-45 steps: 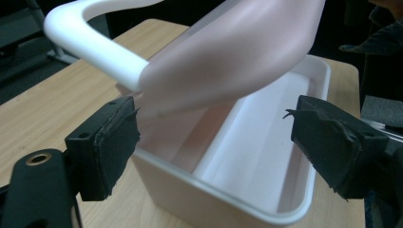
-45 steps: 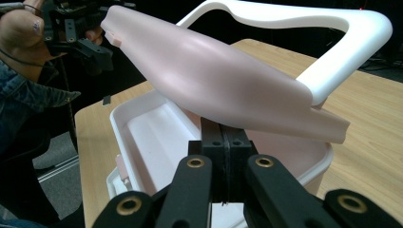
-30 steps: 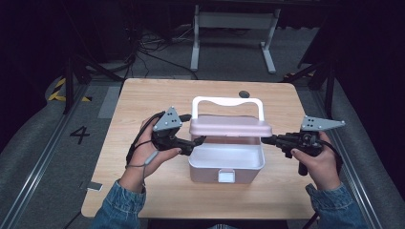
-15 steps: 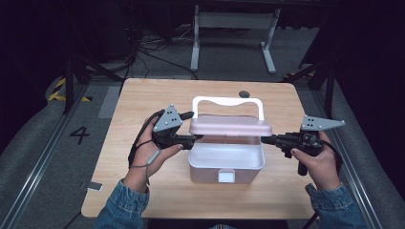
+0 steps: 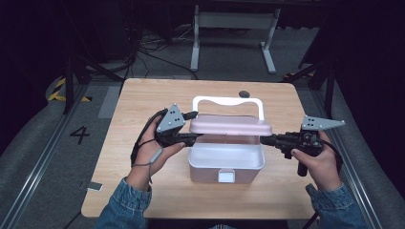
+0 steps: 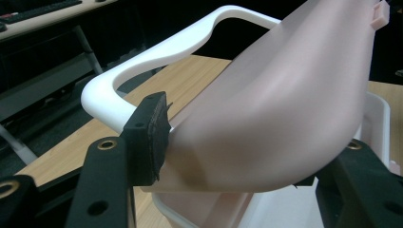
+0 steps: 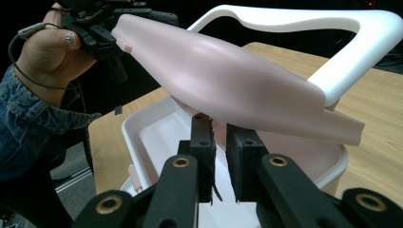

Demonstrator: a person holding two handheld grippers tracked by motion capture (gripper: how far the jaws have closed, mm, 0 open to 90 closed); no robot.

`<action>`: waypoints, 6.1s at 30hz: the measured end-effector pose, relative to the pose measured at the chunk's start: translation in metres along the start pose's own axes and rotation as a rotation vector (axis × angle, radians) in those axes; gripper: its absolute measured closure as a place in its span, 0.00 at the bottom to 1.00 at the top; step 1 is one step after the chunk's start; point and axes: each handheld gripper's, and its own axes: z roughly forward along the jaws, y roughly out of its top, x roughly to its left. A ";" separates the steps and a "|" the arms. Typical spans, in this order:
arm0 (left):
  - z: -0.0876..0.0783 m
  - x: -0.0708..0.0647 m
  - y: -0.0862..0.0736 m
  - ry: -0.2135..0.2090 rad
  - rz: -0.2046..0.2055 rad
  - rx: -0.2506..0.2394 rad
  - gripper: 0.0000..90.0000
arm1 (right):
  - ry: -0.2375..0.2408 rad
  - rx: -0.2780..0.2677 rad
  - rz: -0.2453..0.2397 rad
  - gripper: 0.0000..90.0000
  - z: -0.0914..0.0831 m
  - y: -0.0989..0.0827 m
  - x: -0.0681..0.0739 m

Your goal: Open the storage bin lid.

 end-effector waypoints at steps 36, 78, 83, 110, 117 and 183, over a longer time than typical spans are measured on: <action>0.018 0.047 0.029 -0.047 -0.092 -0.023 0.72 | -0.146 -0.058 0.053 0.82 -0.057 -0.005 -0.010; 0.067 0.099 0.029 0.071 -0.203 0.034 0.70 | -0.192 -0.033 0.091 0.79 -0.051 -0.015 -0.026; 0.073 0.103 0.026 0.081 -0.223 0.043 0.69 | -0.194 -0.030 0.096 0.78 -0.051 -0.016 -0.028; 0.098 0.124 0.000 0.120 -0.337 0.170 0.70 | -0.183 -0.027 0.101 0.79 -0.051 -0.017 -0.030; 0.106 0.128 -0.008 0.118 -0.395 0.191 0.68 | -0.180 -0.027 0.097 0.79 -0.050 -0.016 -0.029; 0.025 0.079 0.026 0.032 -0.214 0.185 0.45 | -0.164 -0.019 0.110 0.74 -0.044 -0.008 -0.042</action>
